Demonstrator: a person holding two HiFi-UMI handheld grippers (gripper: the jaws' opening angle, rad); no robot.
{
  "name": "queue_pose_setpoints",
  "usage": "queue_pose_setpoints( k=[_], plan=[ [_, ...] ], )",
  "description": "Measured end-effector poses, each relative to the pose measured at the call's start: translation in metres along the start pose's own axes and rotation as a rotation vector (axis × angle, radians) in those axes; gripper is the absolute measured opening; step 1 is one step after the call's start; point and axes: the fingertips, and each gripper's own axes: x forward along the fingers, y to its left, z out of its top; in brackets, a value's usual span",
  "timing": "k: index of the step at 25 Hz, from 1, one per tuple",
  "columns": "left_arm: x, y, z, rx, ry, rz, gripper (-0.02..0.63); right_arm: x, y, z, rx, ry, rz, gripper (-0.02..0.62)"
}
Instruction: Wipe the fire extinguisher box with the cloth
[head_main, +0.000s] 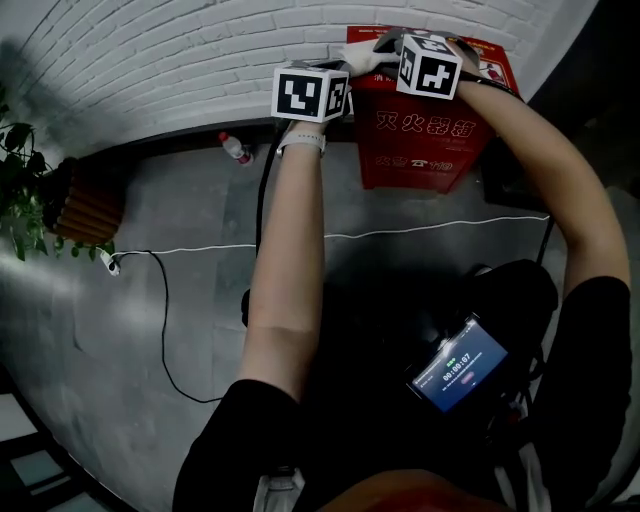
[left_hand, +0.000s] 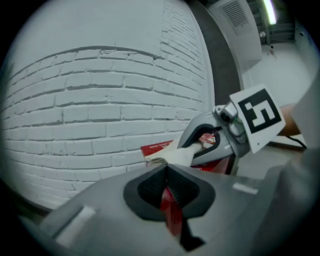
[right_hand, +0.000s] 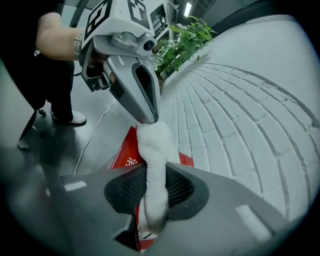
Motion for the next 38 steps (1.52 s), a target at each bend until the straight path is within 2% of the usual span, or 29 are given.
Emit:
queue_pose_setpoints(
  k=[14,20,28,38],
  plan=[
    [0.025,-0.069,0.025,0.103,-0.014,-0.044,0.003,-0.044,0.018,-0.057,0.064,0.009,-0.019,0.087],
    [0.048,-0.120,0.030,0.118,-0.019,-0.132,0.003,-0.073,0.027,-0.100,0.102,0.059,-0.030,0.087],
    [0.073,-0.189,0.037,0.072,-0.055,-0.253,0.003,-0.111,0.044,-0.163,0.192,0.125,-0.049,0.087],
    [0.085,-0.231,0.034,0.032,-0.104,-0.286,0.003,-0.151,0.056,-0.221,0.274,0.189,-0.107,0.087]
  ],
)
